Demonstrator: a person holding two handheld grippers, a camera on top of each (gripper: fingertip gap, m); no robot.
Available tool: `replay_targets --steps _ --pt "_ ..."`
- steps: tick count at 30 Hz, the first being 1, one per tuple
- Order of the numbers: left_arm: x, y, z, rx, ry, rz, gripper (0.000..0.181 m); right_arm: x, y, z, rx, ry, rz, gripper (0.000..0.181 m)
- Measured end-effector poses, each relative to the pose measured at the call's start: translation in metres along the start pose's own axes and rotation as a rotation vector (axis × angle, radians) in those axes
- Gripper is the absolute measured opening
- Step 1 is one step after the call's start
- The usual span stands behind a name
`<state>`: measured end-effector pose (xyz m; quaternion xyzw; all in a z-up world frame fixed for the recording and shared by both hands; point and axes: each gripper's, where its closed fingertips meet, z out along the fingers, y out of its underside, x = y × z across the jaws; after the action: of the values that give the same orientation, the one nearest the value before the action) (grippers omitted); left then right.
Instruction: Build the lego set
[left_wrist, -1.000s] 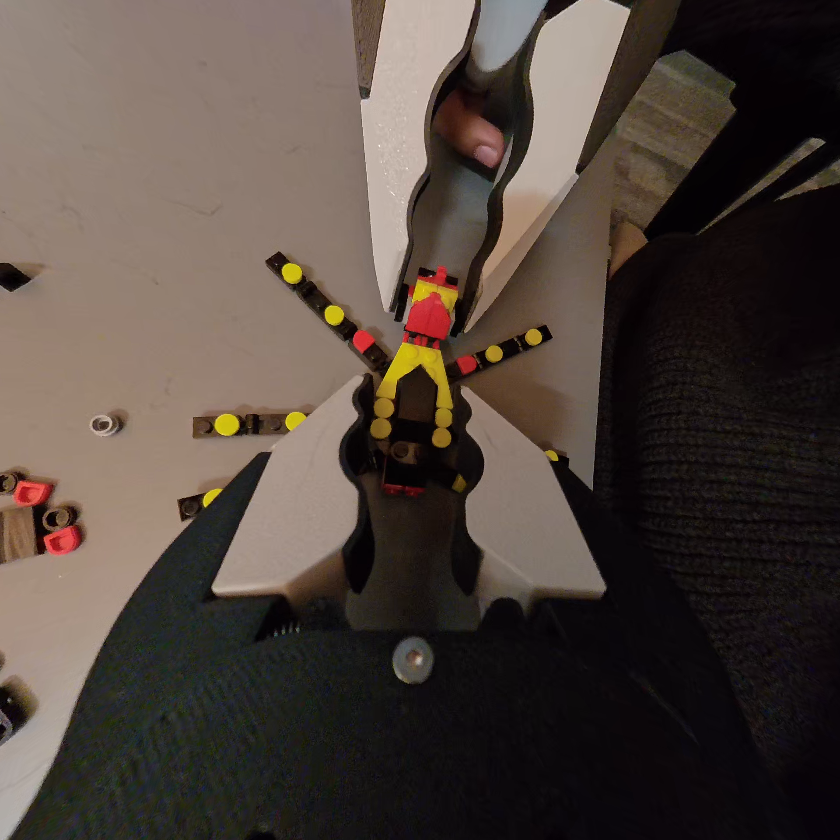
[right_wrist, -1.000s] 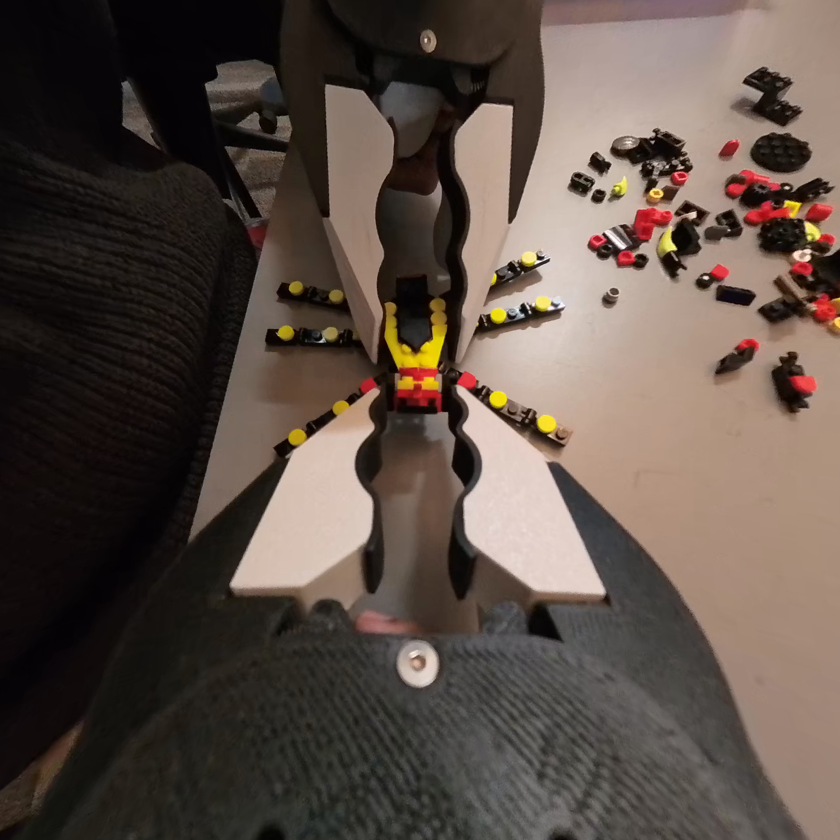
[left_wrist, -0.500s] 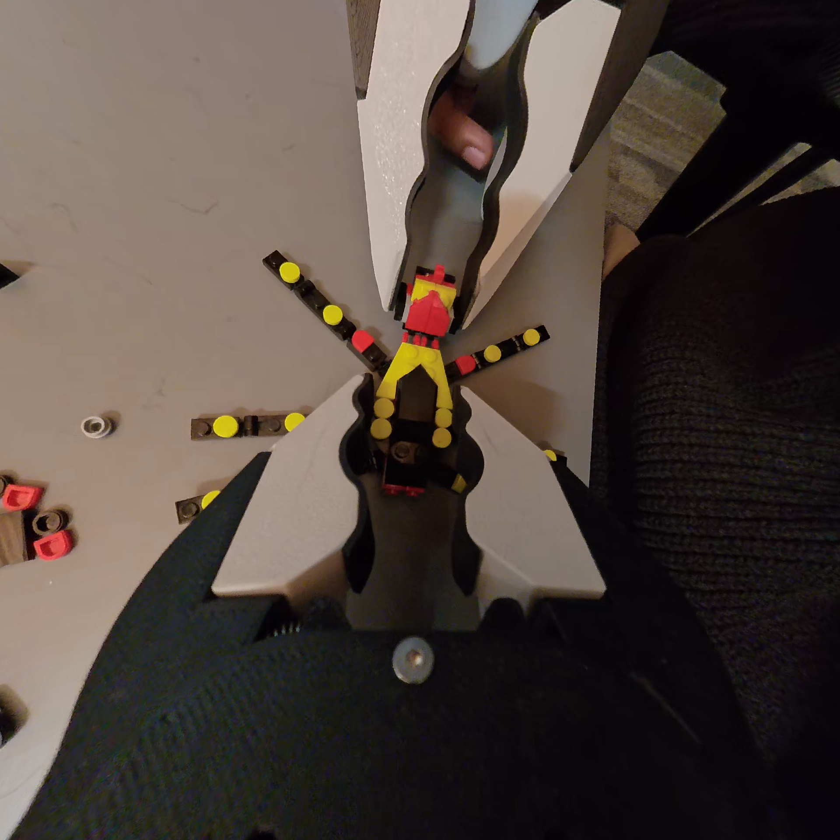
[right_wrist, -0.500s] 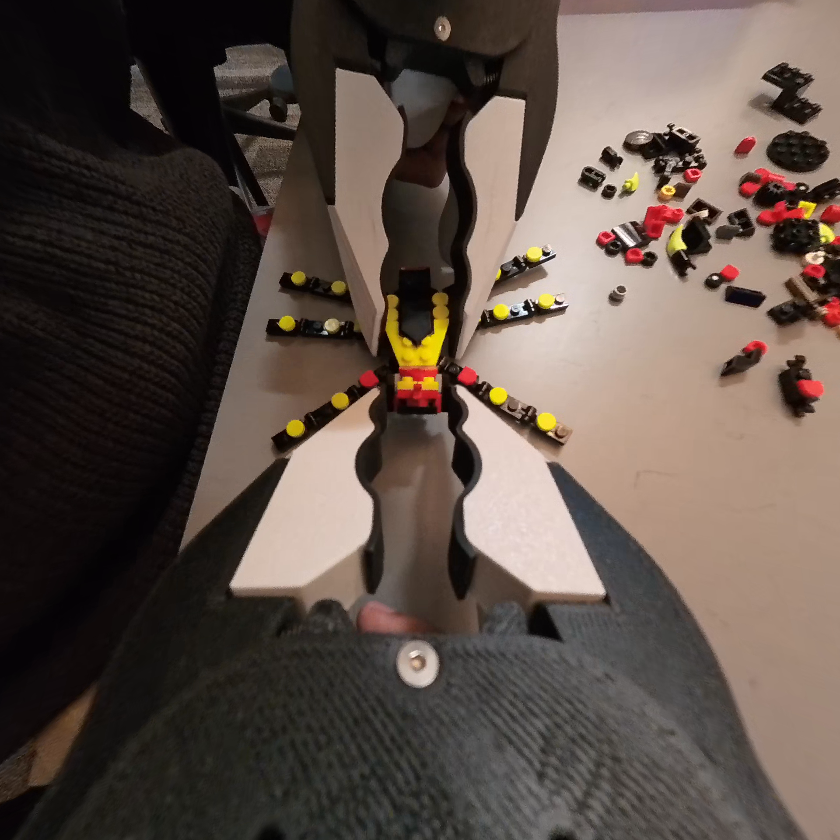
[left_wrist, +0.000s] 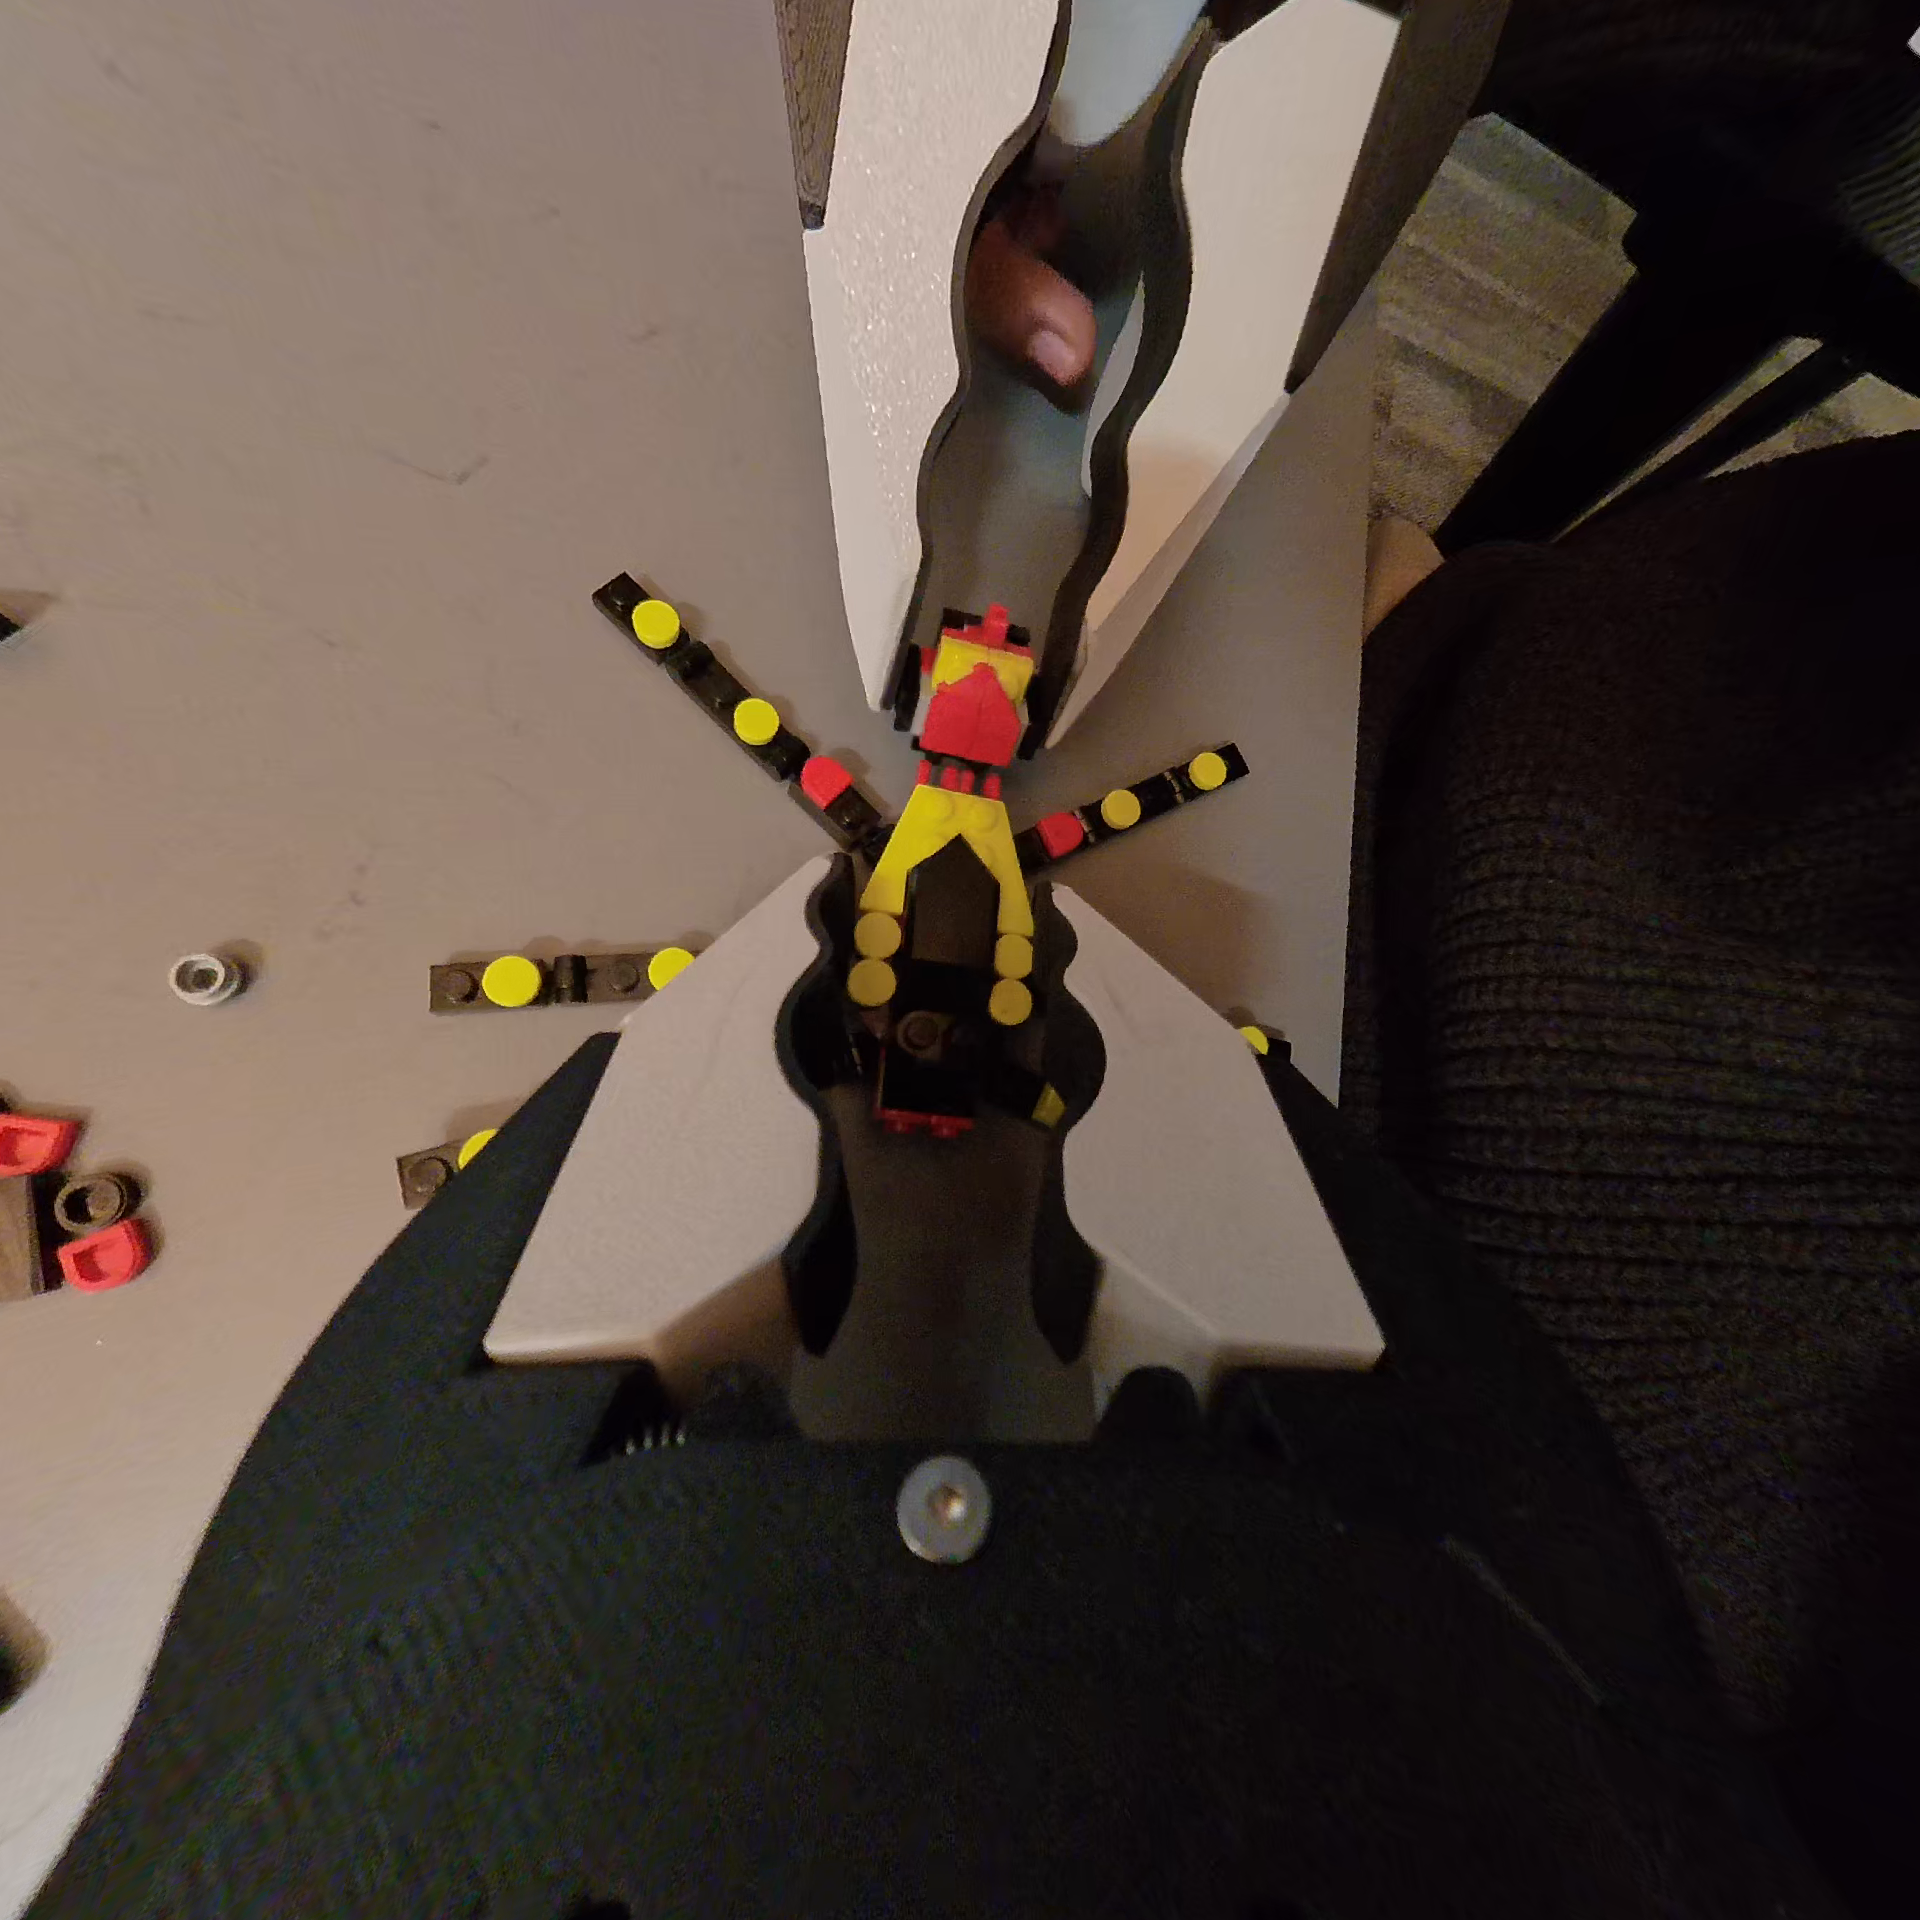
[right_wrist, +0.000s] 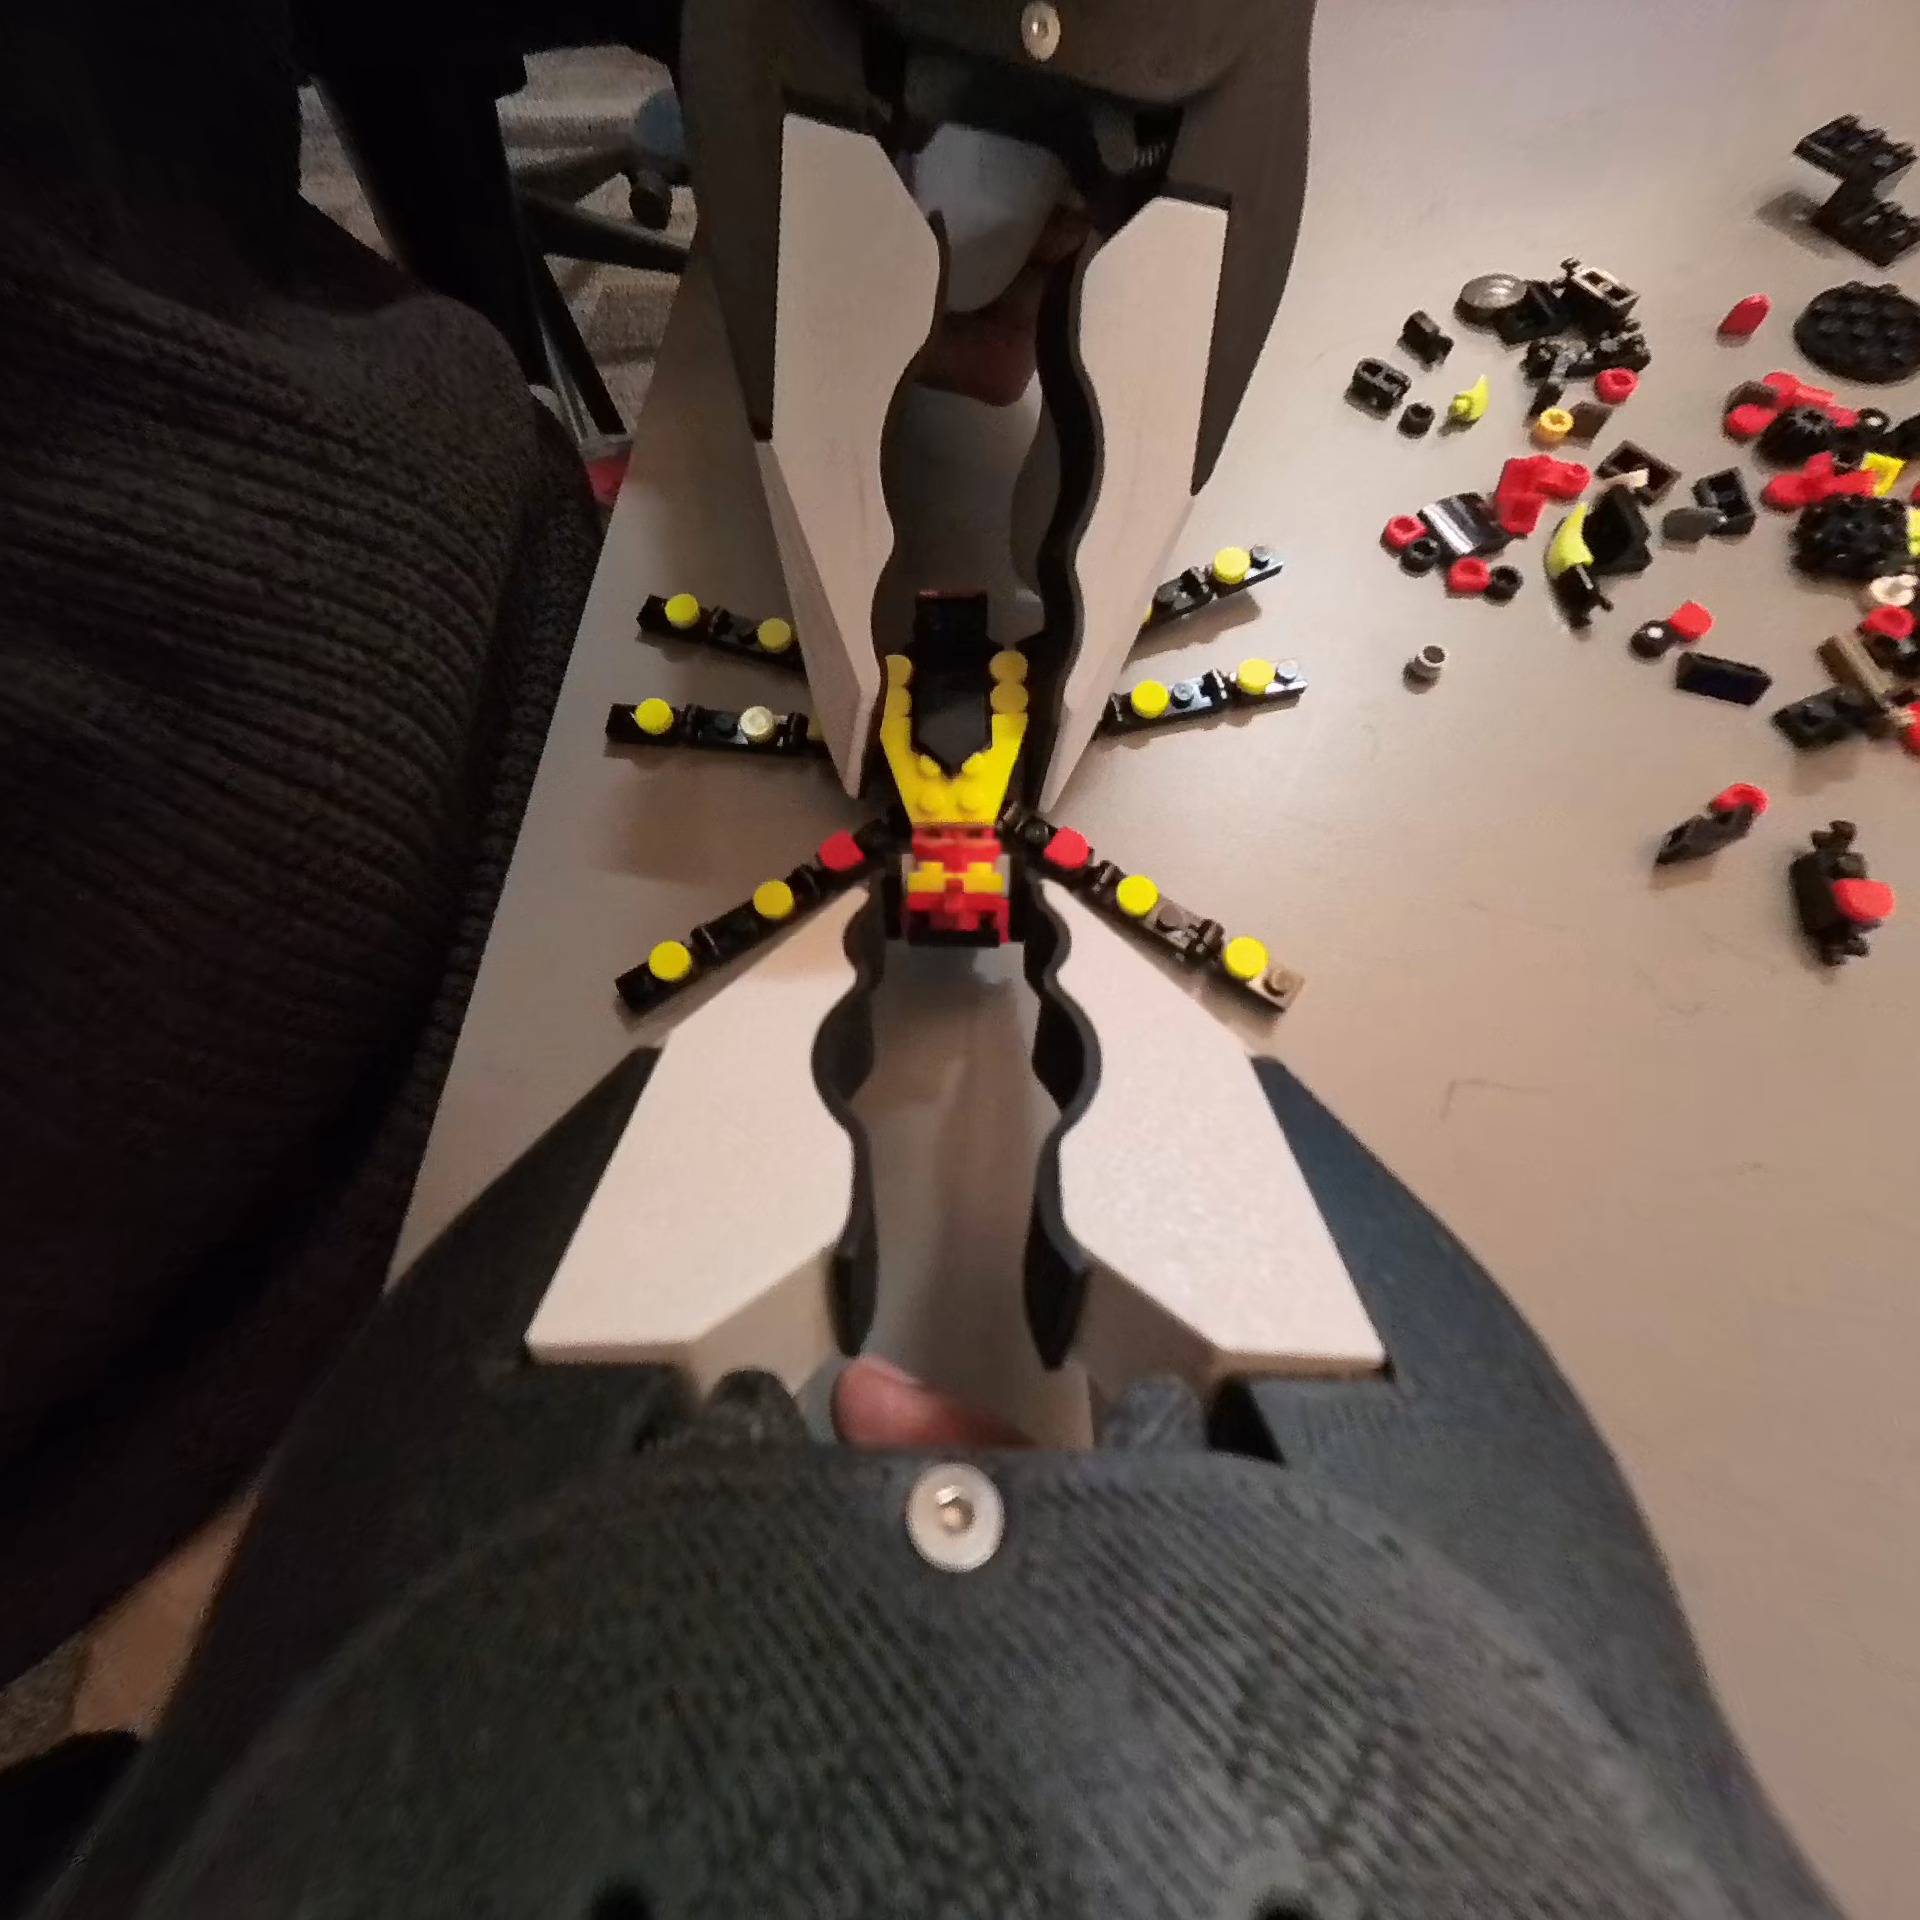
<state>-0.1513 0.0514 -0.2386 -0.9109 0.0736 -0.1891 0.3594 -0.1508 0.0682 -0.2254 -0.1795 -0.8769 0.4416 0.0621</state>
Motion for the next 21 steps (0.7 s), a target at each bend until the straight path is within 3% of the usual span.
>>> replay_targets --steps 21 --pt "0.0013 0.0007 0.0005 -0.015 0.004 -0.008 0.031 -0.0015 -0.0035 0.0013 0.010 0.013 -0.041 0.025"
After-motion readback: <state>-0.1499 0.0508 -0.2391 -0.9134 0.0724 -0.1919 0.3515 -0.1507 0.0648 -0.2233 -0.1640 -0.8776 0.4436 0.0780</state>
